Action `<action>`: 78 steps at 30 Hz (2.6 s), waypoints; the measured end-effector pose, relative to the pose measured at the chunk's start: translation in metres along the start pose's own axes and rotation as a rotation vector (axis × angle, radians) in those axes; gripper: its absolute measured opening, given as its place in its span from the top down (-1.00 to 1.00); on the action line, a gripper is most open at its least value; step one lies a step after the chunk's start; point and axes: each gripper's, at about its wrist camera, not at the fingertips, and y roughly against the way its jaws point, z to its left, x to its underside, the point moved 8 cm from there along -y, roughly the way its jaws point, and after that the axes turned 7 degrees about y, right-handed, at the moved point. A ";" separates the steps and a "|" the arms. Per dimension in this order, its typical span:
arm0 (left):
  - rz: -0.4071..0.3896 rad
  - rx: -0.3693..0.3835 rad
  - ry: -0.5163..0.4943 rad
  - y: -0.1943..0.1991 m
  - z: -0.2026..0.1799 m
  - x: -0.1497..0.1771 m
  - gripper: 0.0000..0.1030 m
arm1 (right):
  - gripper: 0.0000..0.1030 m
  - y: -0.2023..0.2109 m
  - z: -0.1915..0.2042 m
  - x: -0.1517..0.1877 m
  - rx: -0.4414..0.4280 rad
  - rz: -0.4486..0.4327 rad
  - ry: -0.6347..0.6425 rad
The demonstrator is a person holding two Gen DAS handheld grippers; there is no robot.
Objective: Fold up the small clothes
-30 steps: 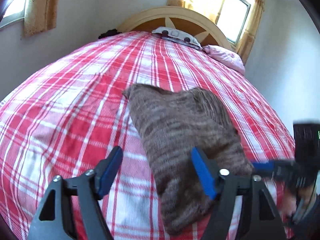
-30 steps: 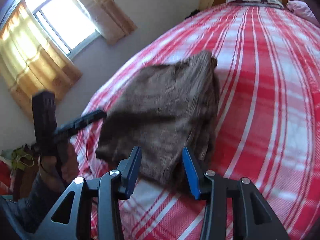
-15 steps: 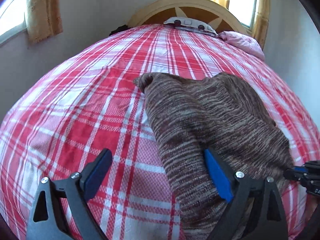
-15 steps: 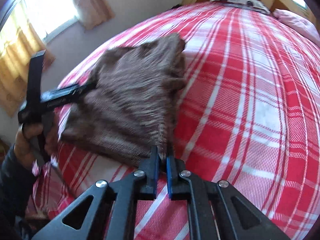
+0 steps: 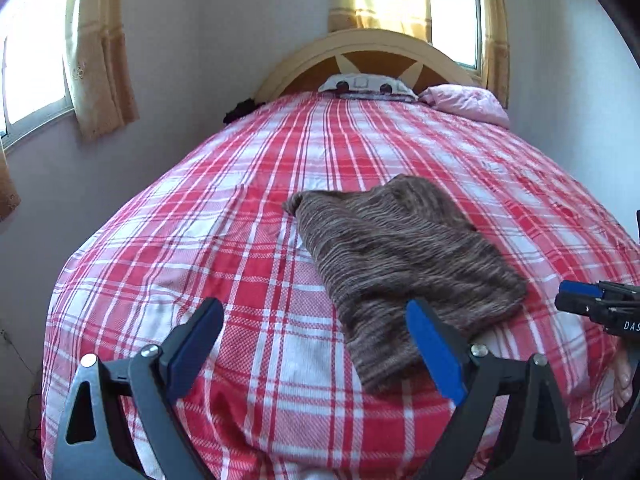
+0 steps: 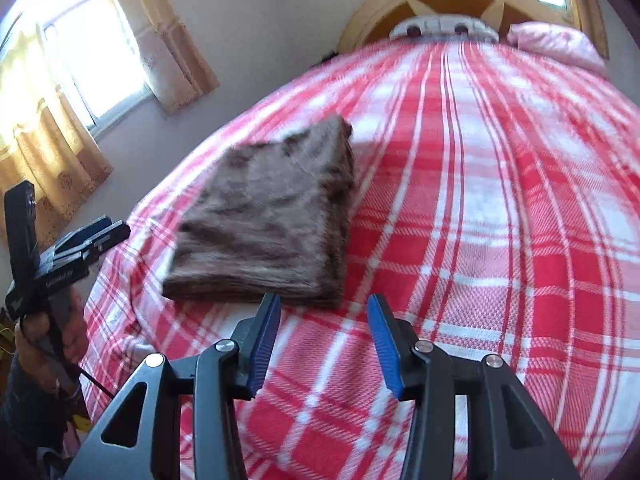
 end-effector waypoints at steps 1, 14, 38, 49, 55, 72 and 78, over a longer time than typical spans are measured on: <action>-0.009 0.010 0.008 0.005 -0.001 -0.002 -0.85 | 0.09 0.008 0.007 -0.005 0.007 -0.032 0.009; -0.098 0.091 0.004 0.042 -0.022 -0.014 -0.93 | -0.21 0.086 0.061 -0.036 0.095 -0.301 0.150; -0.112 0.098 0.009 0.050 -0.030 -0.012 -0.94 | -0.21 0.095 0.066 -0.027 0.089 -0.312 0.148; -0.118 0.094 0.012 0.053 -0.030 -0.014 -0.94 | -0.21 0.095 0.071 -0.026 0.081 -0.316 0.164; -0.113 0.091 0.011 0.052 -0.030 -0.013 -0.94 | -0.21 0.094 0.071 -0.025 0.076 -0.311 0.165; -0.126 0.104 -0.010 0.057 -0.039 -0.013 -1.00 | -0.21 0.103 0.071 -0.026 0.089 -0.352 0.167; -0.139 0.092 -0.005 0.061 -0.039 -0.016 -1.00 | -0.21 0.106 0.070 -0.027 0.095 -0.366 0.164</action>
